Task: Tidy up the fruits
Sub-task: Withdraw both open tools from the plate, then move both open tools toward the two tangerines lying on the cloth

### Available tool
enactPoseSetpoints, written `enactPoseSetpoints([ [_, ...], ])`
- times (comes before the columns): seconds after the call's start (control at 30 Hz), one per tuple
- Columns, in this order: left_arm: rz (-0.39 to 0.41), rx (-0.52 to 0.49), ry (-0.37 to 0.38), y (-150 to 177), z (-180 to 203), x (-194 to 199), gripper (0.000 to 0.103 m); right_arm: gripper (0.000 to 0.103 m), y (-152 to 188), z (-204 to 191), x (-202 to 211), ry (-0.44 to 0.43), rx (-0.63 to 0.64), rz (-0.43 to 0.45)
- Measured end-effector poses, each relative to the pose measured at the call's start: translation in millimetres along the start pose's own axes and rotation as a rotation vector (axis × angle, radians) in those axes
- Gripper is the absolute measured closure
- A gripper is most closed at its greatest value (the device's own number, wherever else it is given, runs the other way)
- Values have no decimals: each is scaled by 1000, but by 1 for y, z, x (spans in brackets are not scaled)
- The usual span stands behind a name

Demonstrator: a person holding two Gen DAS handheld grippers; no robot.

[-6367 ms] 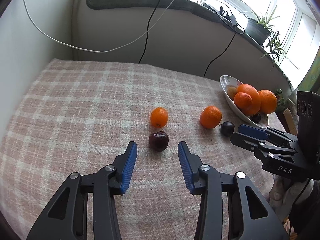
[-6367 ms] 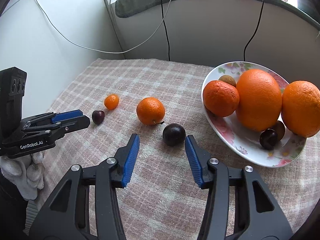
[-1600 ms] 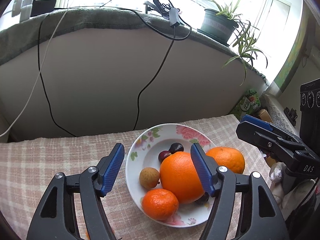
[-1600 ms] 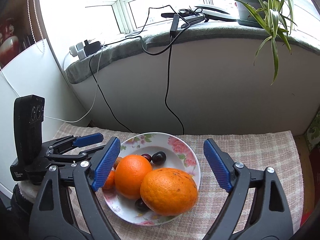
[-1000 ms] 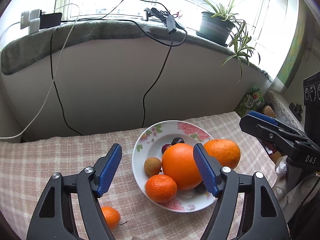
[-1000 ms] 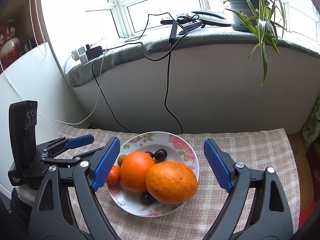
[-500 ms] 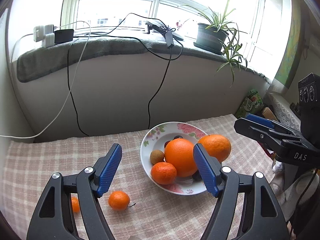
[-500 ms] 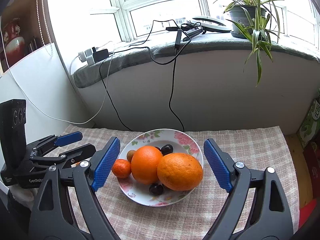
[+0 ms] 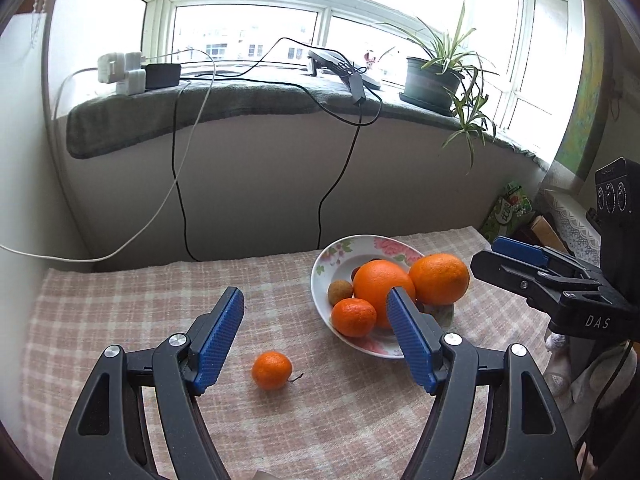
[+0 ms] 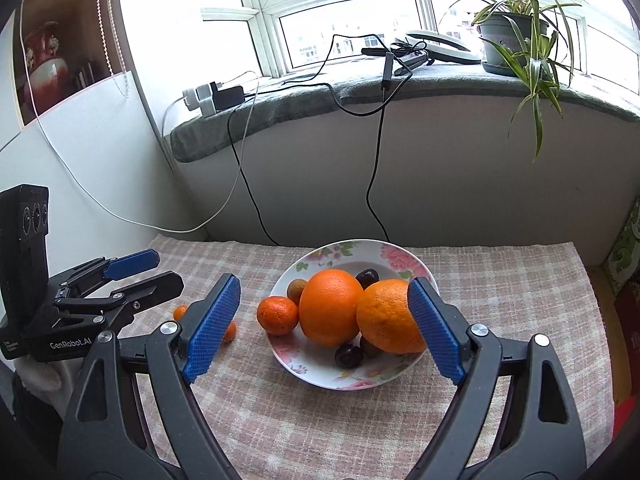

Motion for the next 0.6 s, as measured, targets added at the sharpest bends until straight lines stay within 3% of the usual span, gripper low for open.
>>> enactPoseSetpoints([
  [0.3, 18, 13, -35, 16, -33, 25, 29, 15, 15, -28, -3, -59, -2, -40],
  [0.6, -28, 22, -81, 57, -68, 45, 29, 15, 31, -54, -15, -125, -40, -86],
])
Point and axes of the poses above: each gripper's, at about its wrist camera, not at the fingertips, and x roughly against the way its jaws point, z to its right, y to its underside, the point moved 9 cm from there along -x, roughly the way its jaws point, and after that the axes turned 15 degrees about z, right-handed, at the moved point
